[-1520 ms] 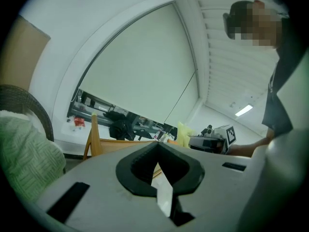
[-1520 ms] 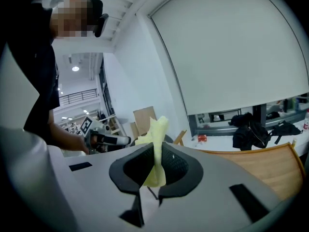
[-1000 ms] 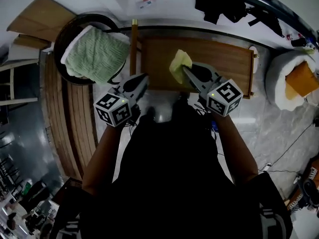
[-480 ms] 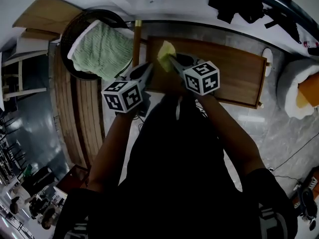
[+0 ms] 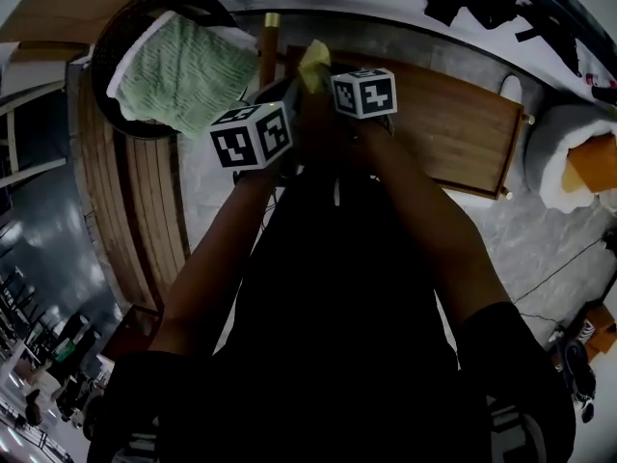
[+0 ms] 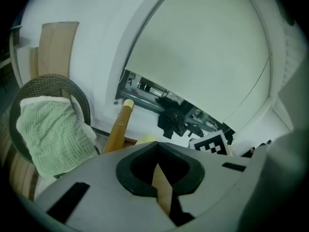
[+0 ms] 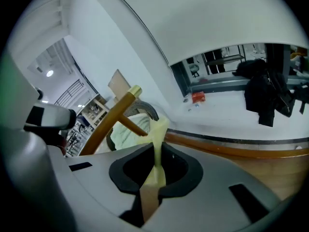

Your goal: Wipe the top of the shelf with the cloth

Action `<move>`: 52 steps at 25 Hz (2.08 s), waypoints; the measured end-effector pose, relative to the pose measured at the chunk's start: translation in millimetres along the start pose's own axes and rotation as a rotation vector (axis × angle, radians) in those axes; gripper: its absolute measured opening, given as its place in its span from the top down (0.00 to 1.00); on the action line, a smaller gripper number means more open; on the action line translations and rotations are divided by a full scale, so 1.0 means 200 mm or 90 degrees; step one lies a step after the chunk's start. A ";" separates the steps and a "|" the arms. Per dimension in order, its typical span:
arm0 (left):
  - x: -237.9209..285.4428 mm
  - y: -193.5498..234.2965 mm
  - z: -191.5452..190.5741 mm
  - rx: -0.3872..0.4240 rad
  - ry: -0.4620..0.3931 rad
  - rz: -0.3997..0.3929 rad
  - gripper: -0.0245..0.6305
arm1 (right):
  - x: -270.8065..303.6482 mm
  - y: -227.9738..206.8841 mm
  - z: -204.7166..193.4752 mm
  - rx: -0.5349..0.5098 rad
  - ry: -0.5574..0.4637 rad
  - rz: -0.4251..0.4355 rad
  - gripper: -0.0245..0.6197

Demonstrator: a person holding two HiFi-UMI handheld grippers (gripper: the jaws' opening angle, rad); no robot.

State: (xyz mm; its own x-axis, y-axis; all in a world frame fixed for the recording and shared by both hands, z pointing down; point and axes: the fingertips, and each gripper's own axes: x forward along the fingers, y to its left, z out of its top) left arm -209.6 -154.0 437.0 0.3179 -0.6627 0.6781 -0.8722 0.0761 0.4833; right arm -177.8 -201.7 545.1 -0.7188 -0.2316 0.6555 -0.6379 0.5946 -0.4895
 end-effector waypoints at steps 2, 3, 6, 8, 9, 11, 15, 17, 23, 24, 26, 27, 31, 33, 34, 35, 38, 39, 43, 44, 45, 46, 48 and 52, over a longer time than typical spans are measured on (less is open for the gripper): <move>0.00 0.01 0.04 0.012 -0.011 0.008 0.95 | 0.06 0.00 -0.02 0.003 0.016 -0.002 0.89; 0.00 0.01 0.05 0.019 -0.013 0.013 0.95 | 0.09 0.00 -0.03 0.000 0.027 -0.005 0.89; 0.01 0.02 0.05 0.014 0.000 0.008 0.95 | 0.17 -0.01 -0.06 -0.020 0.055 -0.024 0.89; 0.02 0.04 0.04 0.013 0.014 0.004 0.95 | 0.21 0.00 -0.07 -0.033 0.061 -0.026 0.89; 0.02 0.05 0.04 0.016 0.018 0.005 0.95 | 0.23 0.02 -0.06 -0.041 0.059 -0.026 0.89; 0.03 0.07 0.04 0.020 0.022 0.014 0.95 | 0.26 0.01 -0.06 -0.054 0.061 -0.038 0.89; 0.06 0.12 0.03 0.008 0.027 0.025 0.95 | 0.28 -0.03 -0.07 -0.071 0.076 -0.067 0.89; 0.07 0.12 0.02 0.002 0.030 0.019 0.95 | 0.28 -0.03 -0.07 -0.099 0.087 -0.070 0.89; 0.13 0.05 -0.02 0.003 0.052 0.002 0.95 | 0.25 -0.06 -0.09 -0.108 0.097 -0.069 0.89; 0.14 0.03 -0.04 0.005 0.056 0.002 0.95 | 0.24 -0.07 -0.09 -0.106 0.093 -0.069 0.89; 0.17 0.00 -0.05 0.013 0.059 0.001 0.95 | 0.20 -0.11 -0.09 -0.107 0.088 -0.074 0.89; 0.19 -0.02 -0.06 0.017 0.059 0.002 0.95 | 0.18 -0.14 -0.10 -0.108 0.086 -0.076 0.89; 0.29 -0.08 -0.13 0.028 0.066 0.014 0.95 | 0.07 -0.25 -0.12 -0.105 0.081 -0.080 0.89; 0.34 -0.11 -0.18 0.029 0.076 0.022 0.95 | 0.01 -0.31 -0.13 -0.109 0.077 -0.081 0.89; 0.37 -0.14 -0.20 0.031 0.081 0.025 0.95 | -0.02 -0.35 -0.13 -0.112 0.072 -0.081 0.89; 0.40 -0.17 -0.22 0.031 0.086 0.027 0.95 | -0.06 -0.39 -0.13 -0.112 0.070 -0.081 0.89; 0.50 -0.27 -0.28 0.023 0.097 0.025 0.95 | -0.16 -0.51 -0.17 -0.104 0.076 -0.095 0.89; 0.52 -0.31 -0.29 0.018 0.099 0.022 0.95 | -0.19 -0.54 -0.18 -0.101 0.075 -0.099 0.89; 0.62 -0.48 -0.34 0.021 0.104 0.007 0.95 | -0.30 -0.64 -0.21 -0.080 0.071 -0.094 0.89; 0.65 -0.52 -0.35 0.024 0.105 0.003 0.95 | -0.34 -0.67 -0.21 -0.077 0.069 -0.098 0.89; 0.67 -0.56 -0.36 0.027 0.108 0.000 0.95 | -0.38 -0.71 -0.21 -0.075 0.066 -0.103 0.89; 0.69 -0.59 -0.38 0.030 0.111 -0.002 0.95 | -0.42 -0.74 -0.22 -0.072 0.065 -0.109 0.89; 0.74 -0.66 -0.41 0.036 0.116 -0.006 0.95 | -0.49 -0.82 -0.25 -0.062 0.064 -0.117 0.89; 0.83 -0.82 -0.48 0.048 0.132 -0.018 0.95 | -0.65 -1.00 -0.29 -0.052 0.055 -0.144 0.89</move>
State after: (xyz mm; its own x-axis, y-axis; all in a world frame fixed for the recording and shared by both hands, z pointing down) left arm 21.8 -206.0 523.6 0.4061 -0.4954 0.7679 -0.8844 -0.0014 0.4668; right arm 59.0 -246.6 591.1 -0.5315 -0.3009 0.7918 -0.7531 0.5958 -0.2791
